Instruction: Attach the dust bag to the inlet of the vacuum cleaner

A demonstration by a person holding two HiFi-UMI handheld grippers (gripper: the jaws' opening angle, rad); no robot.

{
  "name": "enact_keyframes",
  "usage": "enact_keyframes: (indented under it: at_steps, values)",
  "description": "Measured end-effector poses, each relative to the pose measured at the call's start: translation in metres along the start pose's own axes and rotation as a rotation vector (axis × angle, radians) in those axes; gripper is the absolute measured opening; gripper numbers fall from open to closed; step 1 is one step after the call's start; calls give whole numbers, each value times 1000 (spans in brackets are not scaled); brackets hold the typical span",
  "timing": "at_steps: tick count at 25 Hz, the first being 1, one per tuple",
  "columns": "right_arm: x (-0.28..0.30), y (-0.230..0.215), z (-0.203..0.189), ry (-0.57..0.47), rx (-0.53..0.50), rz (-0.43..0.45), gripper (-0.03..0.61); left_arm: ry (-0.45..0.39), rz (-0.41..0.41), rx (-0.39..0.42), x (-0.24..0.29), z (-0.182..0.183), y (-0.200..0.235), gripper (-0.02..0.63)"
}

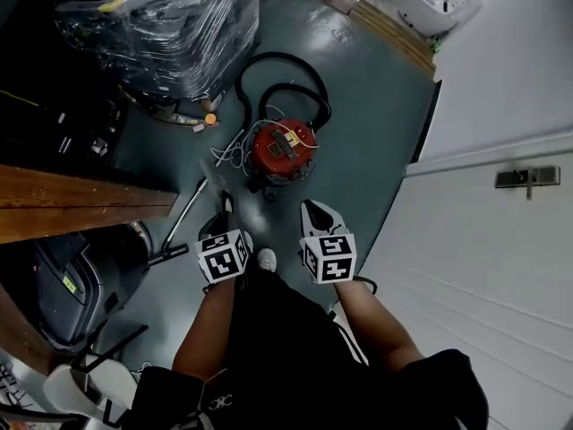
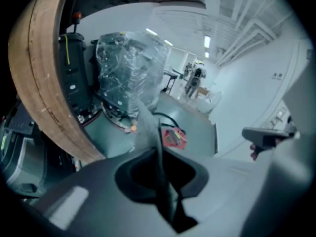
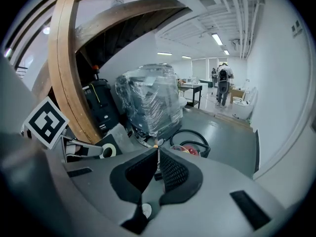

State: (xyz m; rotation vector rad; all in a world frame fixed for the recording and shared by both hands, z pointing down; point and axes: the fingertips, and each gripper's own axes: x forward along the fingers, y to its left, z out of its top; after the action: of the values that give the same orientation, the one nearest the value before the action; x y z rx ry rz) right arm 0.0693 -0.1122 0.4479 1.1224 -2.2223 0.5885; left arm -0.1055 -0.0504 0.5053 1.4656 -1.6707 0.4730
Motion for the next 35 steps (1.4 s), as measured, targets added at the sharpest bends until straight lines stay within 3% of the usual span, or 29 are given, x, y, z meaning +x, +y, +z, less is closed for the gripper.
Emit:
enact_keyframes:
  at_steps: [18, 20, 23, 35]
  values:
    - [210, -63, -125, 168, -44, -2, 0, 159, 77, -161, 247, -139, 62, 31]
    - [222, -70, -138, 190, -75, 3, 4, 178, 73, -181, 263, -149, 64, 31]
    - [243, -83, -152, 232, -152, 20, 62, 200, 63, -208, 282, -159, 63, 31]
    - [334, -130, -143, 365, -315, -15, 153, 271, 10, -210, 309, -176, 45, 31]
